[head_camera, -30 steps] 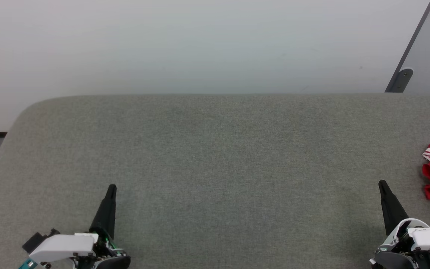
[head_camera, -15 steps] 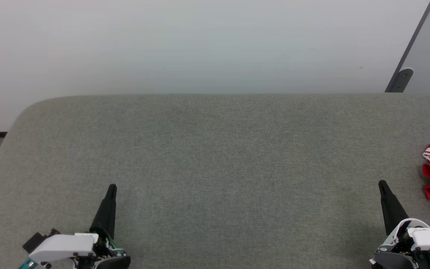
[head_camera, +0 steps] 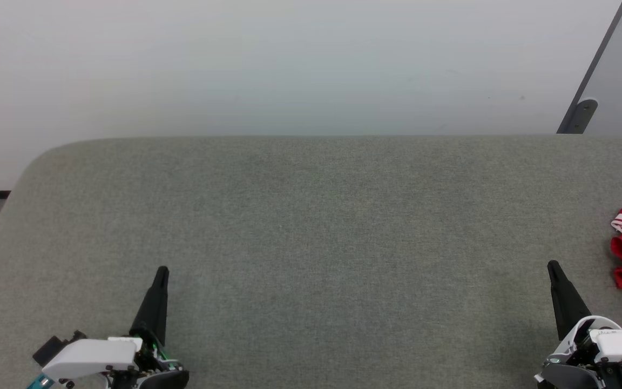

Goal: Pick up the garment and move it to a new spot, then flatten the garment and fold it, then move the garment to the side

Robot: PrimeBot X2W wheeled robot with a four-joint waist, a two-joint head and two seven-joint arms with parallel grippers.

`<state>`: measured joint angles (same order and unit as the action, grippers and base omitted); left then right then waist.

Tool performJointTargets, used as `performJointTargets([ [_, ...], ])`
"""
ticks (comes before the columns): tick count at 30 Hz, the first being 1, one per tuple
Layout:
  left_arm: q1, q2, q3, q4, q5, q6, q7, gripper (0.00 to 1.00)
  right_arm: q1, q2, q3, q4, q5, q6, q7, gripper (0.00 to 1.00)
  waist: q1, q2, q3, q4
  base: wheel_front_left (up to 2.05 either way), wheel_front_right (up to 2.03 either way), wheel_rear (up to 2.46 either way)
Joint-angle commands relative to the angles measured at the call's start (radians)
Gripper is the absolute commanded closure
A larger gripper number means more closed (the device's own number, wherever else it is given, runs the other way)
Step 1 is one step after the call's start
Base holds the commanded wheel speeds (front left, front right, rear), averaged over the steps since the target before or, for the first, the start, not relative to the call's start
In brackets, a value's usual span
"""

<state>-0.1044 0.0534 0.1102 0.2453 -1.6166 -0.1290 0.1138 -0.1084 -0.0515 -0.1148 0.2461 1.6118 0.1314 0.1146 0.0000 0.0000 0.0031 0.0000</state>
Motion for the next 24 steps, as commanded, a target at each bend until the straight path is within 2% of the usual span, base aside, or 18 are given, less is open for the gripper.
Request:
performJointTargets([
  [1,-0.010,-0.002,0.004,0.001,0.003,-0.003,0.000,1.00,-0.003,0.004,0.001,0.000,0.002,-0.001,0.001,1.00,0.0000,0.0000,0.000,0.000,0.00,0.00,0.00],
  [24,-0.010,-0.003,0.005,0.001,0.005,-0.003,0.002,1.00,-0.003,0.004,0.001,0.000,0.002,-0.001,0.001,1.00,0.0000,0.0000,0.000,0.000,0.00,0.00,0.00],
])
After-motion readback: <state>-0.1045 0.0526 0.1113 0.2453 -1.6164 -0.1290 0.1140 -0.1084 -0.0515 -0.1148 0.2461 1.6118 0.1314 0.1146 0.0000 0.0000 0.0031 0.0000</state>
